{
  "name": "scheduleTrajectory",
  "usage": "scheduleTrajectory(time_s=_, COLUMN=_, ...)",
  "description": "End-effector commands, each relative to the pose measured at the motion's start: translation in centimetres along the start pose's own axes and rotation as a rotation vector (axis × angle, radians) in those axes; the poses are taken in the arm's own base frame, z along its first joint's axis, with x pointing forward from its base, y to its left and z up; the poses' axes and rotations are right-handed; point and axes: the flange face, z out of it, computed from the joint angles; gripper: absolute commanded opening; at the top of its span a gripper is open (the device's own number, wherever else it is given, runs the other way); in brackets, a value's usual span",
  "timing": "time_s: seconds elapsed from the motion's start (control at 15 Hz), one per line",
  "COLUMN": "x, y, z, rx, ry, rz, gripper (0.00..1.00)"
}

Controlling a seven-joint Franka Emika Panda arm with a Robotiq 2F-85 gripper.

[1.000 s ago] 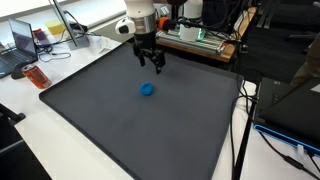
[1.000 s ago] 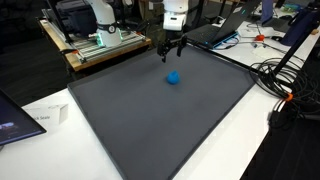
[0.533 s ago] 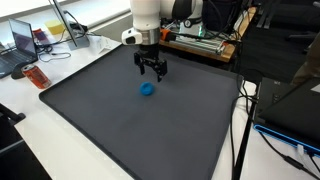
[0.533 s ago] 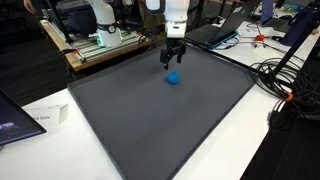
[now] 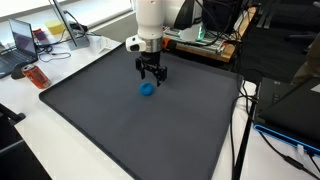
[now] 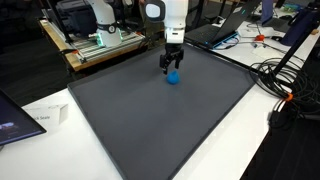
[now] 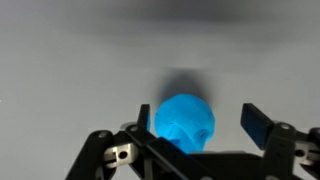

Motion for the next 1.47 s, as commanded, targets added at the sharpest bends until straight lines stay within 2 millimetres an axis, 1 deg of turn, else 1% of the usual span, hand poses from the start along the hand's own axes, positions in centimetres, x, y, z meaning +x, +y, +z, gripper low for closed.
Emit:
scheduleTrajectory(time_s=0.0, x=0.3, y=-0.3, z=0.8, rx=-0.02, ry=0.015, rz=0.009, gripper=0.67)
scheduleTrajectory(time_s=0.07, x=0.3, y=-0.3, z=1.0, rx=-0.023, ry=0.012, rz=0.012, gripper=0.6)
scheduleTrajectory(time_s=0.27, x=0.1, y=-0.2, z=1.5, rx=-0.03, ry=0.003, rz=0.015, gripper=0.37)
scheduleTrajectory(time_s=0.33, x=0.1, y=-0.2, z=1.6, rx=-0.032, ry=0.002, rz=0.016, gripper=0.31)
scheduleTrajectory(time_s=0.47, x=0.3, y=-0.1, z=1.6, rx=-0.035, ry=0.006, rz=0.021, gripper=0.25)
scheduleTrajectory(time_s=0.53, x=0.4, y=-0.2, z=1.5, rx=-0.036, ry=0.01, rz=0.024, gripper=0.24)
scheduleTrajectory(time_s=0.73, x=0.7, y=-0.3, z=1.1, rx=-0.038, ry=0.019, rz=0.033, gripper=0.1)
scheduleTrajectory(time_s=0.87, x=0.7, y=-0.2, z=1.1, rx=-0.042, ry=0.017, rz=0.039, gripper=0.07)
scheduleTrajectory(time_s=0.93, x=0.6, y=-0.2, z=1.0, rx=-0.043, ry=0.004, rz=0.041, gripper=0.35)
scheduleTrajectory(time_s=1.0, x=0.6, y=0.0, z=0.8, rx=-0.044, ry=-0.002, rz=0.041, gripper=0.36)
scheduleTrajectory(time_s=1.13, x=0.4, y=0.5, z=-0.4, rx=-0.048, ry=-0.018, rz=0.045, gripper=0.48)
scheduleTrajectory(time_s=1.4, x=0.2, y=1.2, z=-4.0, rx=-0.034, ry=-0.057, rz=0.045, gripper=0.77)
